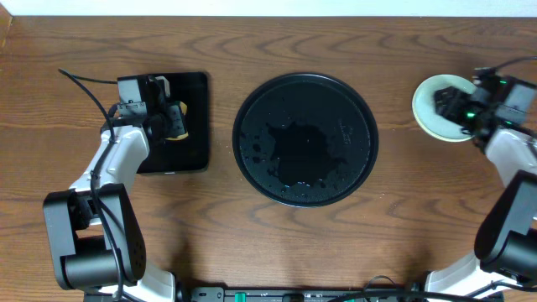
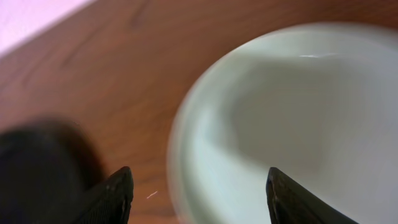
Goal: Clean dirty plates on tray and stack at the side
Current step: 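Set the light-green plate onto the yellow plate stack at right, then release the plate and move the right gripper back over the round tray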
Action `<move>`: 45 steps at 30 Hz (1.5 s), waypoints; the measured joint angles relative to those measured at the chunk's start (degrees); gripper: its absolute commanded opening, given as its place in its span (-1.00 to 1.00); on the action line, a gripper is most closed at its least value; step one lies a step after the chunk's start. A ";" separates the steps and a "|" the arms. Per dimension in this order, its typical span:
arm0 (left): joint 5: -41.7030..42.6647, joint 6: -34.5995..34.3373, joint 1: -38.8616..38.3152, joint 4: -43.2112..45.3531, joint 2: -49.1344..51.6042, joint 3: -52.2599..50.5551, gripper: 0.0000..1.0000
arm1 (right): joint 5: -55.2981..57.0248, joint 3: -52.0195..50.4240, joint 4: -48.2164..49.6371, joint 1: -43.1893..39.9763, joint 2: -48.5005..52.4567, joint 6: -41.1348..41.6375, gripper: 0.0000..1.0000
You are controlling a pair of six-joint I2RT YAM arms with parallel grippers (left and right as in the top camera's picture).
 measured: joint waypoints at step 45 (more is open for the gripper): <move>0.04 0.22 0.00 0.02 0.00 0.00 0.80 | 1.64 0.00 -13.20 21.07 0.00 -5.11 0.98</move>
